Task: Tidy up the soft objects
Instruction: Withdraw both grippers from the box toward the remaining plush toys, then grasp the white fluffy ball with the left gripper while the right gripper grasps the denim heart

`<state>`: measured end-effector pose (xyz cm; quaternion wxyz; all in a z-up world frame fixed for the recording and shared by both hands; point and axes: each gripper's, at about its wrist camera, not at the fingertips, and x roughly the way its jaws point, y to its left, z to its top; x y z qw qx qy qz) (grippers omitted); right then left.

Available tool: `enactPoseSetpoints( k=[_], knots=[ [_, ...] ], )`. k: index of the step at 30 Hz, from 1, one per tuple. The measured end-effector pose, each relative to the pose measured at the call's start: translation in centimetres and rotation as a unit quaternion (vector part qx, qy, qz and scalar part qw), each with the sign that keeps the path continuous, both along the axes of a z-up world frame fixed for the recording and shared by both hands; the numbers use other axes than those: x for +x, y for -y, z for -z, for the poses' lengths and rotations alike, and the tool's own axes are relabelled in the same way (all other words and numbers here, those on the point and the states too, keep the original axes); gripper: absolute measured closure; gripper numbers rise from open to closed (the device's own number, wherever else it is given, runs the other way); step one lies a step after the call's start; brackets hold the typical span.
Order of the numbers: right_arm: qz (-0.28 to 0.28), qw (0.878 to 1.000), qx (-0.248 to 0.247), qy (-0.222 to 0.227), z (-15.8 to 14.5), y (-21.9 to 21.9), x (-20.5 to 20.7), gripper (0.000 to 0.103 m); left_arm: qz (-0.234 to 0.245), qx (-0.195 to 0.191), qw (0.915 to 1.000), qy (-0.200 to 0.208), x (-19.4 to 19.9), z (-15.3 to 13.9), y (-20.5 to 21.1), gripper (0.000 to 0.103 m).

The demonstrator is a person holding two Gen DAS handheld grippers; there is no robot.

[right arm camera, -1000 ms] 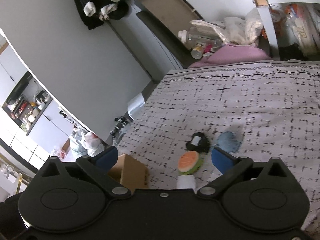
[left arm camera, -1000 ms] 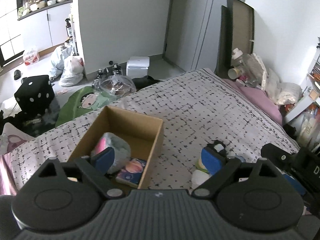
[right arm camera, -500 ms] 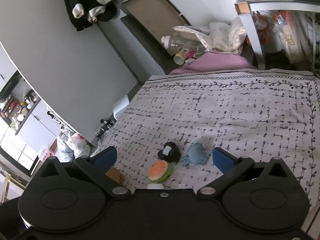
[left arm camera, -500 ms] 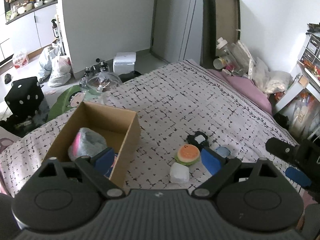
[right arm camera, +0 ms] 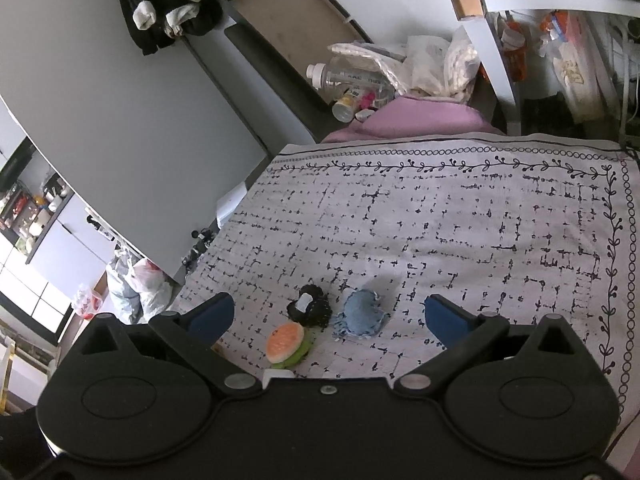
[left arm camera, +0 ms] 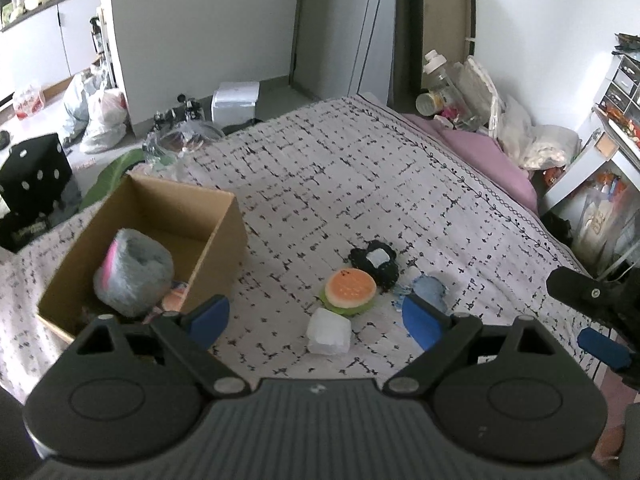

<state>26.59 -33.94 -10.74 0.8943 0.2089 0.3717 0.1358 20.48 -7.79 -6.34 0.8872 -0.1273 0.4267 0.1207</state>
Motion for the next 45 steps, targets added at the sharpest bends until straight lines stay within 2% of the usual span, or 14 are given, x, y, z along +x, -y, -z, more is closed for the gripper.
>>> enactPoseSetpoints(
  k=[5, 9, 13, 18, 26, 29, 32, 36, 45],
  knots=[
    [-0.007, 1.000, 0.006, -0.009, 0.6, 0.1, 1.2, 0.000, -0.014, -0.027, 0.9995, 0.001, 0.9, 1.2, -0.3, 0.011],
    [-0.012, 1.000, 0.001, -0.023, 1.2, -0.4, 2.1, 0.000, -0.019, -0.049, 0.9985, -0.015, 1.8, 2.8, -0.4, 0.013],
    [-0.012, 0.999, -0.001, -0.032, 1.6, -0.7, 3.3, 0.000, -0.014, -0.049, 0.9981, -0.034, 2.5, 4.7, 0.0, 0.013],
    [0.001, 0.999, 0.002, -0.052, 2.6, -0.4, 4.7, 0.001, -0.029, -0.071, 0.9954, -0.058, 3.5, 7.3, -0.7, 0.013],
    [-0.004, 0.997, -0.023, -0.074, 3.9, -1.6, 6.5, 0.002, -0.033, -0.103, 0.9906, -0.085, 5.1, 10.4, -1.1, 0.015],
    [-0.006, 0.996, -0.036, -0.084, 4.5, -2.1, 7.2, 0.004, -0.034, -0.110, 0.9889, -0.094, 5.7, 11.5, -1.1, 0.020],
    [-0.008, 0.994, -0.045, -0.095, 5.3, -2.6, 8.0, 0.007, -0.035, -0.120, 0.9872, -0.099, 6.2, 12.4, -1.2, 0.032],
    [-0.014, 0.992, -0.061, -0.106, 6.1, -3.5, 8.8, 0.009, -0.049, -0.137, 0.9834, -0.108, 6.8, 13.3, -1.9, 0.060],
    [-0.029, 0.987, -0.094, -0.127, 8.0, -5.2, 10.4, 0.012, -0.071, -0.159, 0.9797, -0.099, 6.5, 12.6, -3.0, 0.060]
  ],
)
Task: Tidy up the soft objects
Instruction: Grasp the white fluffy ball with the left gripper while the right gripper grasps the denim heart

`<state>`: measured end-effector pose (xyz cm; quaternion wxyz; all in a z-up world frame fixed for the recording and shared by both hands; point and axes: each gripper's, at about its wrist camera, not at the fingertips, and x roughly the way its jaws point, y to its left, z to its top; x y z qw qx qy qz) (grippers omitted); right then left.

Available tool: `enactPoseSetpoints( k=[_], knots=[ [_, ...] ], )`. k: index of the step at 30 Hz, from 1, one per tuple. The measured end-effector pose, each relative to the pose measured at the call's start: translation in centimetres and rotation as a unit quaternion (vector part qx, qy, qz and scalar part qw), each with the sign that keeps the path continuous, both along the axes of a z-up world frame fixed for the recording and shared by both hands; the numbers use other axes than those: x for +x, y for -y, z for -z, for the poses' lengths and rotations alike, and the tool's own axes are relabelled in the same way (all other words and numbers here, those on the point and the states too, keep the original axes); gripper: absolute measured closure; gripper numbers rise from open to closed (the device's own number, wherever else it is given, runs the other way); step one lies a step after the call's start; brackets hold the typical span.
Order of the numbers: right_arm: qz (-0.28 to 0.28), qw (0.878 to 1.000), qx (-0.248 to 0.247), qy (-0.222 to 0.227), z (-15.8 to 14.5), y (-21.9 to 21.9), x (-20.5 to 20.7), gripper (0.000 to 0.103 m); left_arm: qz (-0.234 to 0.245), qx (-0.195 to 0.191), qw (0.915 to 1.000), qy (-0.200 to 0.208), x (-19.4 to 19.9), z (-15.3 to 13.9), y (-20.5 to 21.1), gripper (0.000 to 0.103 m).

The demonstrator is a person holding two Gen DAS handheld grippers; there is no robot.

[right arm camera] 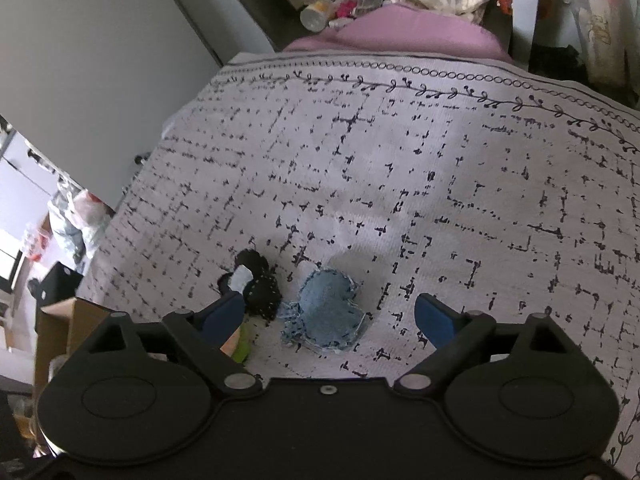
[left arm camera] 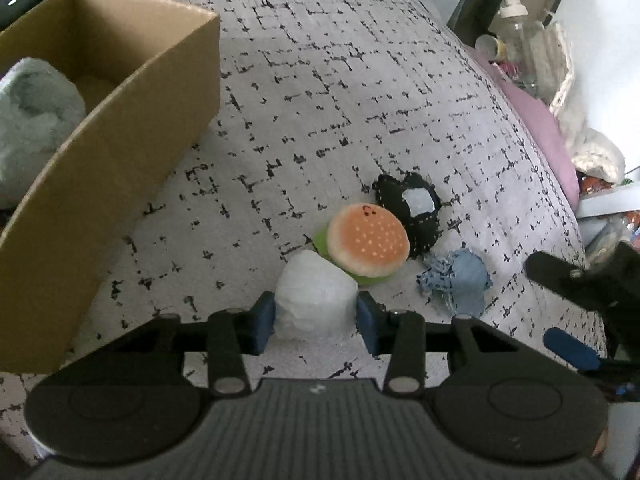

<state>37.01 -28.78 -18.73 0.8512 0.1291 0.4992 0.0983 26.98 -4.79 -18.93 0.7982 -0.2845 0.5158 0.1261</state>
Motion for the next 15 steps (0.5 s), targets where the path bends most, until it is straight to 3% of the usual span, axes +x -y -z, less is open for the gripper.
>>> enactPoseSetpoints(
  k=[7, 10, 13, 15],
  knots=[
    [0.004, 1.000, -0.025, -0.011, 1.5, -0.8, 1.0, 0.018, -0.008, -0.002, 1.0000, -0.005, 0.1, -0.8, -1.2, 0.060],
    [0.003, 0.999, -0.033, -0.018, 2.4, -1.2, 1.4, 0.025, -0.010, 0.004, 0.9999, -0.007, 0.0, -1.4, -1.9, 0.060],
    [-0.006, 0.999, -0.050, -0.021, 3.2, -2.0, 1.6, 0.034, -0.012, 0.006, 0.9999, -0.005, -0.1, -2.2, -2.4, 0.060],
    [-0.015, 0.998, -0.055, -0.026, 3.7, -2.4, 1.6, 0.051, -0.012, 0.010, 0.9999, 0.000, -0.1, -3.0, -2.7, 0.060]
  ],
)
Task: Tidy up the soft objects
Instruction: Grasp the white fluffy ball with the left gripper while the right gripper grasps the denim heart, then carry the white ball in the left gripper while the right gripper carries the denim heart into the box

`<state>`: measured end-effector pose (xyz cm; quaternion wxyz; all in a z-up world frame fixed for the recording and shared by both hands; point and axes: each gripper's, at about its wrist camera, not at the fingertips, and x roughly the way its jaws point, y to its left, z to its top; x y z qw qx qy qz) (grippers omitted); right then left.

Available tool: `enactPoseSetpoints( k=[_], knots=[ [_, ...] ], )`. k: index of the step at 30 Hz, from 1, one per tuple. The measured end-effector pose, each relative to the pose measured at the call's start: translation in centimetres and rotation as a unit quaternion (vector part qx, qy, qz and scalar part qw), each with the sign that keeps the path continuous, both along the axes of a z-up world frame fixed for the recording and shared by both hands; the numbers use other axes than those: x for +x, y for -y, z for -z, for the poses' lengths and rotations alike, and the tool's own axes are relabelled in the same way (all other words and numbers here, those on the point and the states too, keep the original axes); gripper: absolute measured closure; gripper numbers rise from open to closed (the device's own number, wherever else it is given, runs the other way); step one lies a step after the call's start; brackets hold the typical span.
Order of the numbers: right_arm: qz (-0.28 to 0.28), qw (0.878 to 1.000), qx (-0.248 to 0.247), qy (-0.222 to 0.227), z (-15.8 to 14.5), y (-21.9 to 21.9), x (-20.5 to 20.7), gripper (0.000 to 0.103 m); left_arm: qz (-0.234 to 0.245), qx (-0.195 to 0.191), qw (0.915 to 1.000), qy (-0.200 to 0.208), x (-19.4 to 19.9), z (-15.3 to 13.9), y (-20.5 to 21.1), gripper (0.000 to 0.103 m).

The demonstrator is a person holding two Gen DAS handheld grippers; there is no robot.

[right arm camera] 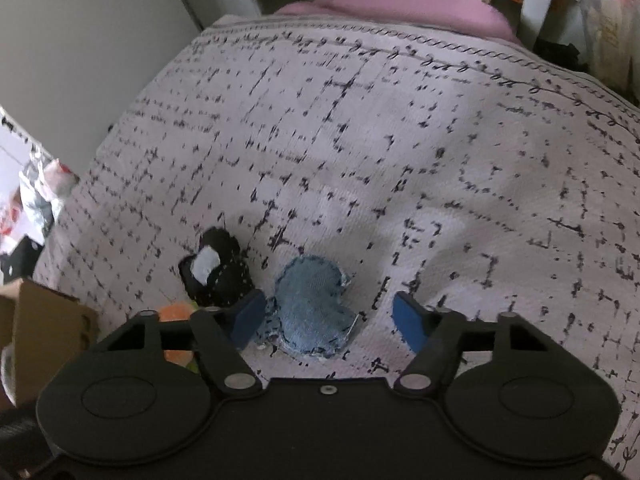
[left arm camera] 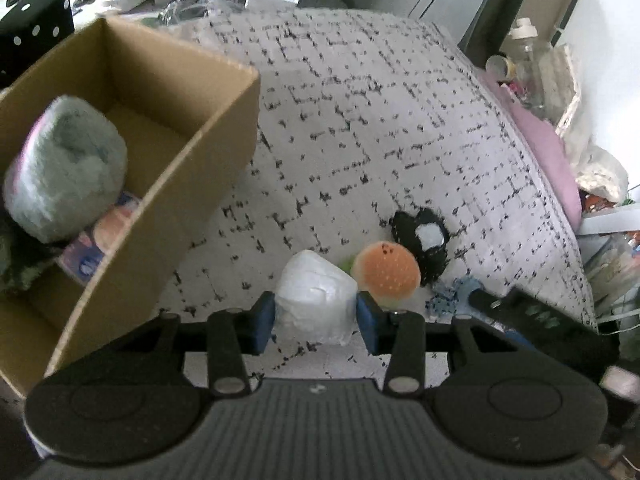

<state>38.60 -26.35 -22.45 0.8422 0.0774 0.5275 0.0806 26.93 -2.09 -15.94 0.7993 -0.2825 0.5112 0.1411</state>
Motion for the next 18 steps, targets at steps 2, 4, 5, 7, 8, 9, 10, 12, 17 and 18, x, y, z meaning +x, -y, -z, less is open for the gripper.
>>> enactPoseSetpoints(
  k=[2, 4, 5, 7, 8, 9, 10, 12, 17, 18],
  knots=[
    [-0.005, 1.000, 0.000, -0.005, 0.3, -0.2, -0.1, 0.071, 0.000, 0.004, 1.0000, 0.005, 0.1, -0.8, -0.2, 0.060],
    [-0.009, 1.000, 0.006, 0.005, 0.0, -0.2, -0.4, 0.073, 0.002, 0.008, 0.9999, 0.011, 0.1, -1.7, -0.3, 0.060],
    [-0.010, 1.000, 0.013, 0.011, -0.4, -0.1, -0.6, 0.074, 0.003, 0.010, 0.9999, 0.013, 0.0, -2.1, -0.4, 0.060],
    [-0.011, 0.999, 0.032, 0.020, -1.2, 0.1, -1.0, 0.075, 0.003, 0.013, 0.9997, 0.020, -0.2, -3.0, -0.5, 0.060],
    [-0.010, 0.999, 0.039, 0.023, -1.6, 0.2, -1.2, 0.075, 0.003, 0.015, 0.9996, 0.024, -0.3, -3.5, -0.6, 0.060],
    [-0.011, 0.998, 0.048, 0.030, -2.1, 0.3, -1.6, 0.075, 0.003, 0.017, 0.9995, 0.028, -0.4, -3.8, -0.7, 0.060],
    [-0.013, 0.998, 0.059, 0.036, -2.5, 0.4, -1.8, 0.075, 0.005, 0.018, 0.9993, 0.032, -0.7, -4.3, -0.7, 0.060],
    [-0.016, 0.996, 0.074, 0.043, -3.2, 0.3, -2.4, 0.075, 0.007, 0.019, 0.9990, 0.039, -1.0, -4.9, -0.8, 0.060],
    [-0.030, 0.994, 0.087, 0.064, -4.9, 0.0, -3.9, 0.075, 0.004, 0.018, 0.9983, 0.055, -2.2, -6.1, -1.7, 0.060],
    [-0.032, 0.993, 0.092, 0.067, -5.2, -0.1, -4.3, 0.075, 0.002, 0.018, 0.9982, 0.057, -2.5, -6.2, -2.0, 0.060]
  ],
)
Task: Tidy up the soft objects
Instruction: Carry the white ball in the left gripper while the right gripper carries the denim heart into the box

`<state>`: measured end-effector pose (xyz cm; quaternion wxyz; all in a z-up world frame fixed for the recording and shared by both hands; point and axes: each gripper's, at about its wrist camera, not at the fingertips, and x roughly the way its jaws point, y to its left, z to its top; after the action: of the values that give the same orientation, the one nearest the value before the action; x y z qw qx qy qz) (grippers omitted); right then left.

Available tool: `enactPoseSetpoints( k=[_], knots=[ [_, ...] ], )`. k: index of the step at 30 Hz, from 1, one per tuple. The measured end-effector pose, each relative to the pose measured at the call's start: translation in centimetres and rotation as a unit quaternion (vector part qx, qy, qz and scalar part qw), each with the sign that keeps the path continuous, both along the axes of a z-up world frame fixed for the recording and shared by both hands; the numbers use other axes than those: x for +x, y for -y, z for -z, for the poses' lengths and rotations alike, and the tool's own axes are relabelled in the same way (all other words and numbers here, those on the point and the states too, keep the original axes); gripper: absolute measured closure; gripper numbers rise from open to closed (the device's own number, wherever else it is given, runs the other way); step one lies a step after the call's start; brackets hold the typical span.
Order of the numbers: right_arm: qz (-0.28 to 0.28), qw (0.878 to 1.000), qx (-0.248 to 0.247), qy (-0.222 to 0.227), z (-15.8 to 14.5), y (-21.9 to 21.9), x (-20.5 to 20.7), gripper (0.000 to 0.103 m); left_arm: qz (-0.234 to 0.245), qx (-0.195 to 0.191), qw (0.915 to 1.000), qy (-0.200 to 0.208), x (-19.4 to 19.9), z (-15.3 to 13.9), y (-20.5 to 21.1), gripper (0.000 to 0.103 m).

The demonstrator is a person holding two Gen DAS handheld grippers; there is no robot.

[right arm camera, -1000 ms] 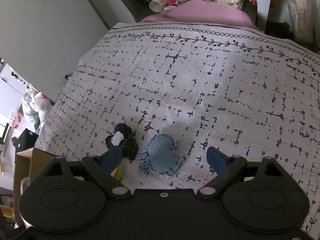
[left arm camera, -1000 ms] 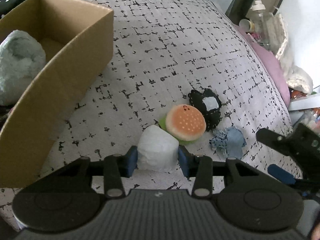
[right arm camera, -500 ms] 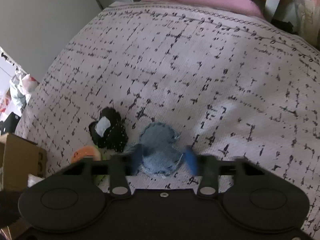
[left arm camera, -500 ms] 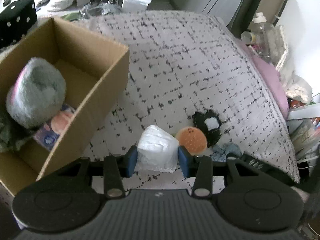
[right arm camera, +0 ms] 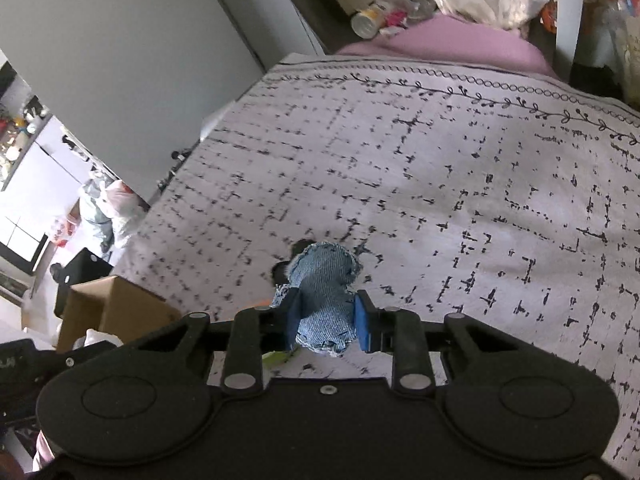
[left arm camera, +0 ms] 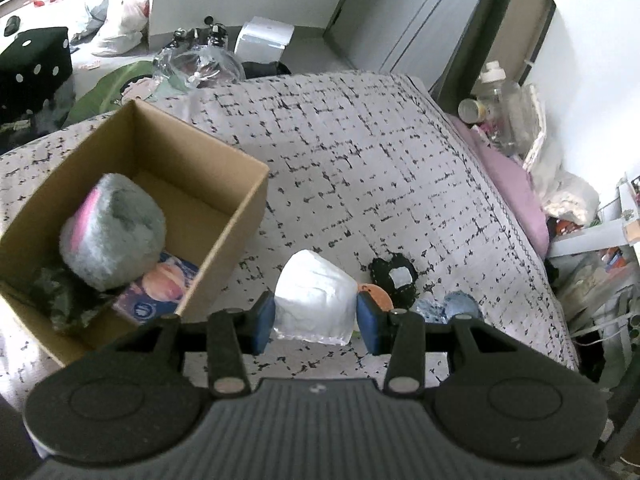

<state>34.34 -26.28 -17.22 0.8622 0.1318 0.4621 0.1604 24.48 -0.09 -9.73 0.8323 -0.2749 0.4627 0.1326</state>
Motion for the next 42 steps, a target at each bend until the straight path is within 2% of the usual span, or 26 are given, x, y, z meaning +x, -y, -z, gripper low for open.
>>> enactPoseSetpoints(
  k=[10, 21, 30, 42],
  knots=[
    [-0.028, 0.999, 0.026, 0.039, -3.0, -1.7, -2.6, 0.075, -0.005, 0.008, 0.9997, 0.021, -2.8, -2.4, -4.0, 0.060],
    [-0.059, 0.995, 0.038, 0.076, -5.7, -4.9, -4.9, 0.075, -0.045, 0.011, 0.9982, 0.037, -5.3, -3.5, -9.4, 0.060],
    [-0.092, 0.991, 0.043, 0.091, -6.4, -8.7, -6.1, 0.075, -0.059, 0.009, 0.9970, 0.048, -6.0, -4.1, -13.0, 0.060],
    [-0.090, 0.988, 0.072, 0.099, -6.0, -12.2, -6.4, 0.075, -0.036, 0.006, 0.9979, 0.054, -4.6, -3.0, -15.0, 0.060]
  ],
)
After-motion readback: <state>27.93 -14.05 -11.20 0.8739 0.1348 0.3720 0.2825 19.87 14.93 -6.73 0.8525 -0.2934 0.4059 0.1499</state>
